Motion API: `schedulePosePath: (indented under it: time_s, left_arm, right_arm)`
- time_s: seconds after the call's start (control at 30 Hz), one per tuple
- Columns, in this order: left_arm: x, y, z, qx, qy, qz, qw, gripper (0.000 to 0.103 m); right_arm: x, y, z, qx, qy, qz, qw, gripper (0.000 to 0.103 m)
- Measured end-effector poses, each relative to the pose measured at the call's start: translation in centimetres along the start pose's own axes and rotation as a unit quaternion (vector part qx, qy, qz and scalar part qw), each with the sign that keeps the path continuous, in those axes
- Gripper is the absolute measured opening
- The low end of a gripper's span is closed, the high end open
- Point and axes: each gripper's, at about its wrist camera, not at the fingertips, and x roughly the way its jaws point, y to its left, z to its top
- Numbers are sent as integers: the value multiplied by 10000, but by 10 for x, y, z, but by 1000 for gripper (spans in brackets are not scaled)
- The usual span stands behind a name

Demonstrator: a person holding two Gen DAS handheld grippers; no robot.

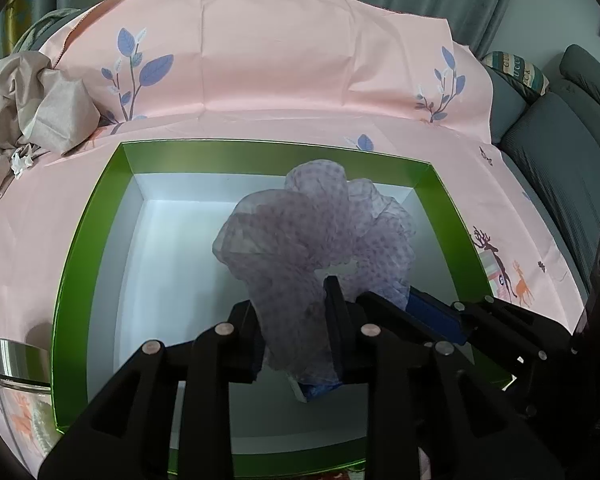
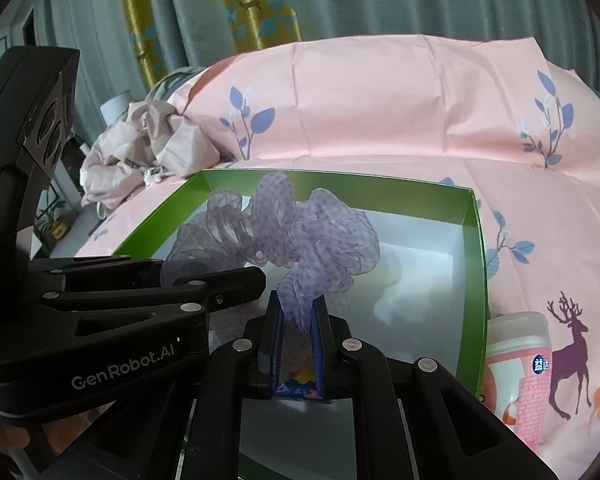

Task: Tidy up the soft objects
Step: 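Lower the bath puff into the box and open the right gripper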

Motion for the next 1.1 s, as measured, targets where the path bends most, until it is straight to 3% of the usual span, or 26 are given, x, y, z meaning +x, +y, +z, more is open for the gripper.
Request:
schedulePosePath:
  time_s: [0.17, 0.23, 0.3, 0.4, 0.63, 0.77, 1.0, 1.07, 1.1]
  left_arm:
    - [1, 2, 1, -27, 33, 39, 10000, 30]
    - [1, 3, 1, -46, 31, 61, 10000, 51]
    - [0, 2, 0, -43, 10, 92, 9999, 58]
    - [-2, 1, 0, -29, -2, 110, 9999, 59]
    - [-10, 1, 2, -121, -31, 180, 9998, 82]
    - [-19, -1, 2, -157, -54, 146, 9998, 83]
    - [-41, -9, -3, -96, -164, 214, 9996, 84]
    - [-48, -11, -4, -93, -216, 242, 9994, 90]
    - [-52, -12, -5, -93, -252, 254, 9993, 98]
  right_arm:
    - [0, 0, 1, -16, 32, -36, 10000, 12]
    - [0, -2, 1, -9, 46, -84, 10000, 12]
    - [0, -3, 1, 20, 60, -109, 9999, 14]
    - [-3, -4, 2, 40, 42, -198, 9998, 24]
    - [-16, -5, 4, 10, -84, -442, 9990, 44]
    - [-32, -10, 4, 76, -224, -550, 9982, 62]
    - [-61, -13, 2, 170, -357, -603, 9974, 66]
    - [-68, -13, 1, 183, -393, -610, 9972, 67]
    - [-74, -13, 0, 191, -421, -620, 9970, 68]
